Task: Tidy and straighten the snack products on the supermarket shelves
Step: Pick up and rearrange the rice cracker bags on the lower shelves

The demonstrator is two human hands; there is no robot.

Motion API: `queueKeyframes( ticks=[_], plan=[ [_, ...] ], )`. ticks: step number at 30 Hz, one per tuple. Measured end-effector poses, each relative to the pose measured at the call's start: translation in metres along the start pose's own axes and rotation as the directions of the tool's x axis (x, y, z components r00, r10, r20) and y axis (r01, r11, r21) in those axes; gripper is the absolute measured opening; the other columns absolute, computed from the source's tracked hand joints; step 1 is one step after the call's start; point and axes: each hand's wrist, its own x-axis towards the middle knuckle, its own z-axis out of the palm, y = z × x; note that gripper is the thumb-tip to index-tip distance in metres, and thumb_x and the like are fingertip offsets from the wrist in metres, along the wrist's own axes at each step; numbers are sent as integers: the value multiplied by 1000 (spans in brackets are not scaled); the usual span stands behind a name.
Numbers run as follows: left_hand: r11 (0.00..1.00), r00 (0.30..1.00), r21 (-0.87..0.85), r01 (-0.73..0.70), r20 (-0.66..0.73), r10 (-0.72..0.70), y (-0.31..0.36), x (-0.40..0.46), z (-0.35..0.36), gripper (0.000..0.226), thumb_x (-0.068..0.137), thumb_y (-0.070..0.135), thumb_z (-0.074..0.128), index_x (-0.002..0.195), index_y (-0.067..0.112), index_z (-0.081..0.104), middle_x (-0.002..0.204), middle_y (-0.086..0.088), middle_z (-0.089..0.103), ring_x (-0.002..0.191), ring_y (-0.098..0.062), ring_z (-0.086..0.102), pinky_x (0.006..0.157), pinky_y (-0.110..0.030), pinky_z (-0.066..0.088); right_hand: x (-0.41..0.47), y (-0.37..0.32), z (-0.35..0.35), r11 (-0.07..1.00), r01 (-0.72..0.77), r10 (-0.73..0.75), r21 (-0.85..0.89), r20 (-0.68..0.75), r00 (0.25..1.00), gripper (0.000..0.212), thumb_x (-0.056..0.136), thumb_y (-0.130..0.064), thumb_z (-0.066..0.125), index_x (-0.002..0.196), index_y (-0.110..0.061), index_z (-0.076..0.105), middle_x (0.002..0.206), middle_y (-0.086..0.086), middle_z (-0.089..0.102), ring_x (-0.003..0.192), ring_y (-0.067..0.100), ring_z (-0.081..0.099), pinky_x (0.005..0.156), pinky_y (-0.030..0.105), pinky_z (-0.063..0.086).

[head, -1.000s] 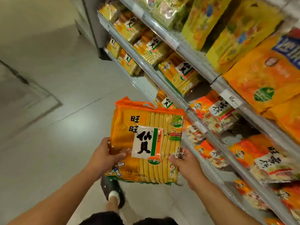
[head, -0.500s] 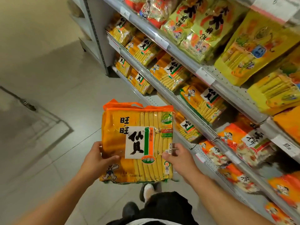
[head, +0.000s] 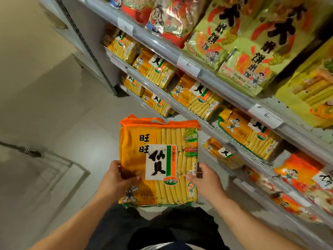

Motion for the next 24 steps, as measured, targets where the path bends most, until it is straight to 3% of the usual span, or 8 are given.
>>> queueKeyframes(
  ticks=[5, 7, 10, 13, 16, 19, 21, 24],
  plan=[
    [993, 986, 83, -84, 153, 70, 10, 84, -32, 61, 68, 34, 88, 111, 28, 44, 94, 11, 65, 85, -9, 65, 61, -23, 52, 30, -12, 39, 992, -110, 117, 60, -132, 984, 19, 82, -26, 77, 94, -34, 64, 93, -13, 72, 86, 3, 68, 75, 31, 56],
    [979, 969, 150, -140, 223, 104, 13, 119, -47, 61, 69, 33, 88, 111, 27, 44, 93, 13, 63, 82, -4, 62, 58, -20, 49, 36, -18, 62, 982, -153, 172, 112, -179, 969, 18, 82, -25, 77, 95, -31, 66, 96, -8, 71, 88, 10, 69, 77, 34, 57],
    [936, 952, 289, -202, 282, 118, 15, 166, -68, 59, 69, 36, 87, 108, 29, 43, 90, 17, 58, 78, -2, 57, 53, -17, 46, 40, -30, 103, 972, -183, 217, 146, -264, 940, 18, 81, -22, 78, 88, -31, 65, 85, -9, 72, 80, 14, 70, 68, 26, 57],
    [883, 932, 396, -253, 345, 112, 16, 210, -74, 62, 67, 39, 87, 109, 29, 42, 91, 13, 57, 79, -10, 59, 55, -23, 49, 57, -30, 137, 942, -229, 300, 246, -308, 903, 18, 82, -21, 75, 97, -27, 67, 87, -1, 72, 76, 20, 70, 66, 34, 58],
    [834, 908, 450, -319, 398, 133, 13, 233, -72, 63, 70, 41, 85, 110, 29, 39, 89, 13, 55, 76, -5, 54, 53, -17, 41, 68, -24, 157, 935, -275, 336, 225, -312, 889, 22, 84, -27, 73, 105, -24, 66, 92, -3, 71, 77, 11, 69, 65, 25, 55],
    [777, 868, 490, -395, 477, 140, 5, 259, -51, 62, 67, 40, 87, 100, 34, 35, 85, 24, 50, 71, 6, 48, 53, -9, 34, 89, -1, 173, 916, -305, 378, 259, -311, 872, 24, 80, -20, 78, 100, -23, 66, 89, -7, 72, 68, 0, 68, 53, 11, 46],
    [742, 833, 489, -460, 526, 170, -5, 280, -28, 58, 66, 38, 88, 93, 36, 37, 83, 27, 52, 69, 11, 49, 52, -8, 38, 108, 22, 181, 909, -334, 401, 248, -310, 862, 22, 80, -19, 78, 98, -24, 66, 87, -8, 72, 66, 0, 67, 52, 10, 44],
    [698, 813, 512, -500, 554, 176, -23, 319, 17, 61, 68, 37, 87, 109, 30, 43, 98, 11, 64, 85, -11, 62, 71, -26, 52, 145, 64, 186, 912, -330, 398, 241, -340, 852, 23, 79, -18, 79, 90, -31, 63, 84, -12, 70, 65, -8, 64, 49, 4, 40]
  ],
)
